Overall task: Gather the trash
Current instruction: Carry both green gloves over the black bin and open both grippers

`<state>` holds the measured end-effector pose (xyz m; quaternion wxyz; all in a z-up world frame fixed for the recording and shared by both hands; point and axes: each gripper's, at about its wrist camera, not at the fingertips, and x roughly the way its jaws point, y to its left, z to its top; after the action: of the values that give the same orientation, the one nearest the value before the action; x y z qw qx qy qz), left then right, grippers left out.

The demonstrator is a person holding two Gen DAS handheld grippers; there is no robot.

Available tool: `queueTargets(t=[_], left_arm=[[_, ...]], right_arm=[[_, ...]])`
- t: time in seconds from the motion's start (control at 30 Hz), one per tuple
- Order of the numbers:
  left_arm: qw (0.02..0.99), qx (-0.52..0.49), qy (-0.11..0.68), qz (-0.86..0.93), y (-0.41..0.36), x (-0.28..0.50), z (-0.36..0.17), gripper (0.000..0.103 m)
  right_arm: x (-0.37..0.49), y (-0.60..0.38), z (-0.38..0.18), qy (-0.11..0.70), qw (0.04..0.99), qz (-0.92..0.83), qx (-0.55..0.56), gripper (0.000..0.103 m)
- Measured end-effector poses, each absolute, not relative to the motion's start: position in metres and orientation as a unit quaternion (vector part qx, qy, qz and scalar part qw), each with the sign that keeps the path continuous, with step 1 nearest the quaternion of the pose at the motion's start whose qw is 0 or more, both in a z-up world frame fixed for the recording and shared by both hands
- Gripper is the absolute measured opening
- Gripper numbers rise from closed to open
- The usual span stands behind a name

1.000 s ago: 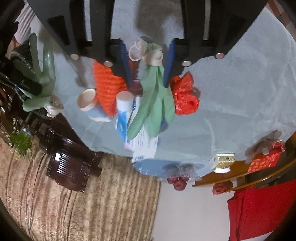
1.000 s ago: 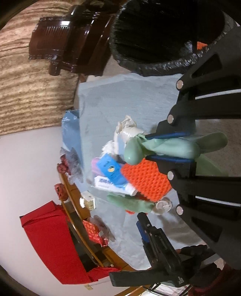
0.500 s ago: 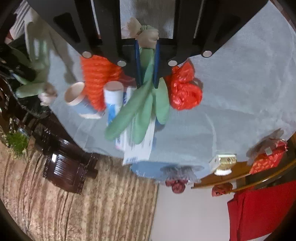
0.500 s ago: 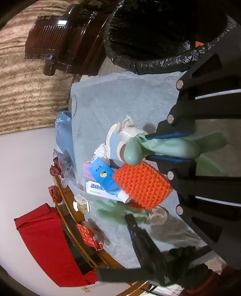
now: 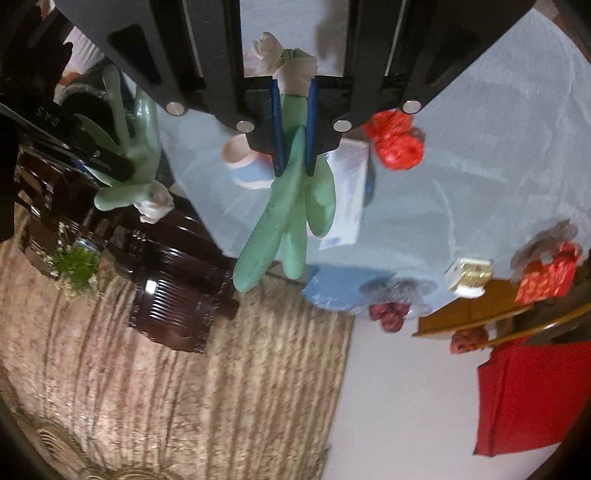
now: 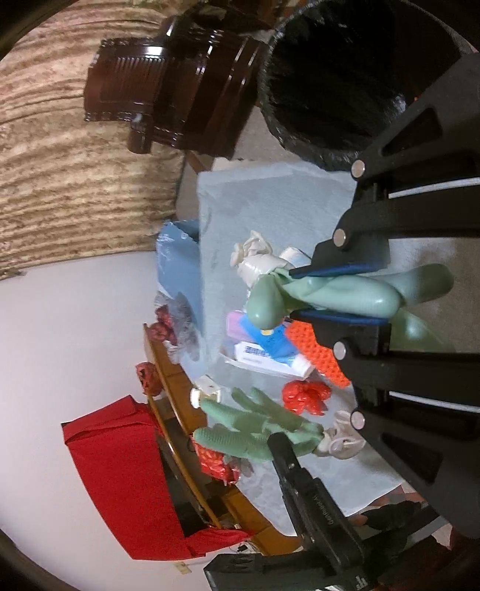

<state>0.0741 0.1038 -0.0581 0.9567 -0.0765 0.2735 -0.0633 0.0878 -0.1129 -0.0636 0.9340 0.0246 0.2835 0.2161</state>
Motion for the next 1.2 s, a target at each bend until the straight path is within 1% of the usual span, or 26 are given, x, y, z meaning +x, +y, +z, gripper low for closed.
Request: queueTargets(t=[0.3,0.6,0.9,1.2], left_arm=[[0.959,-0.052,0.252,-0.122,0.049,0.088,-0.039,0.011],[0.951,-0.043,0.246,-0.182,-0.014,0.106,-0.034,0.011],[0.932,-0.040,0.261,-0.251,-0.087,0.129,-0.041,0.011],[0.911,-0.033,0.287,-0.294,-0.158,0.156,-0.059,0.011]], right_arm=[[0.072,-0.162,-0.037,0.258,0.952,0.162,0.026,0.016],[0.065,-0.232,-0.029,0.244,0.966,0.082,0.034,0.016],[0.070,-0.298,-0.055,0.263,0.964,0.013,0.049,0.016],[0.083,-0.340,-0.087,0.288,0.955,-0.030,0.065,0.016]])
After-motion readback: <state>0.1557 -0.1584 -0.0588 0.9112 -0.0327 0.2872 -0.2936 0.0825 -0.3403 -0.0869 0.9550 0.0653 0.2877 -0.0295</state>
